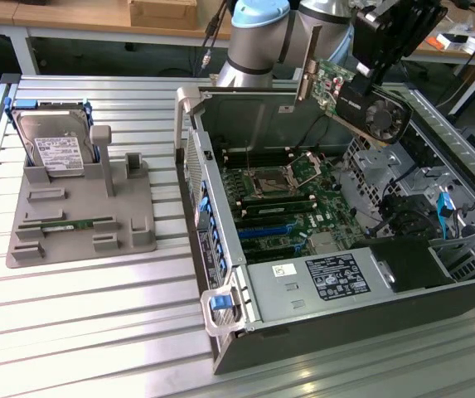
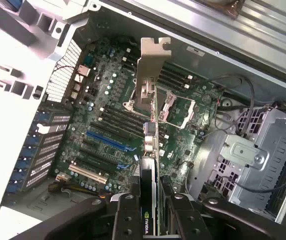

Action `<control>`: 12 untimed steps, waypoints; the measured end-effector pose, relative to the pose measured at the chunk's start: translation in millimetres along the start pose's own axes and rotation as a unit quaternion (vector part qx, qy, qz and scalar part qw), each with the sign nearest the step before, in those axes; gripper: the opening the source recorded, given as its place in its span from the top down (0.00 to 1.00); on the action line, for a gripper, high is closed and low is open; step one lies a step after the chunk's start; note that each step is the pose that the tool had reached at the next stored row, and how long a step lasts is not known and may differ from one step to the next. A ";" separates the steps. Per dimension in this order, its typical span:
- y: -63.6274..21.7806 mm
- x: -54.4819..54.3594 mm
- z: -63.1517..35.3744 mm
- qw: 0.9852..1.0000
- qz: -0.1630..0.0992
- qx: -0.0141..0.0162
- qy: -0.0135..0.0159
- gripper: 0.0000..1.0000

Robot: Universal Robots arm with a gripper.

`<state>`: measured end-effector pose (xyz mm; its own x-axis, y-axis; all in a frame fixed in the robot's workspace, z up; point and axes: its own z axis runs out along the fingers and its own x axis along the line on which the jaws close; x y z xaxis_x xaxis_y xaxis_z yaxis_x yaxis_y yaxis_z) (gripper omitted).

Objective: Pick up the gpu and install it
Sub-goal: 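Insert the gpu into the slot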

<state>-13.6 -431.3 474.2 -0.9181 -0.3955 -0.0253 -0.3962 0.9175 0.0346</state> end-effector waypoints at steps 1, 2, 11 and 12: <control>0.0 0.0 0.0 1.000 -0.004 0.000 0.000 0.73; 0.0 0.0 0.0 1.000 -0.009 0.000 0.000 0.73; -0.1 0.0 0.0 0.999 -0.044 -0.001 0.002 0.73; -0.1 0.0 0.0 0.999 -0.050 -0.001 0.002 0.73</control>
<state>-13.6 -431.4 474.2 -0.8742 -0.4849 -0.0252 -0.4855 0.8735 0.0347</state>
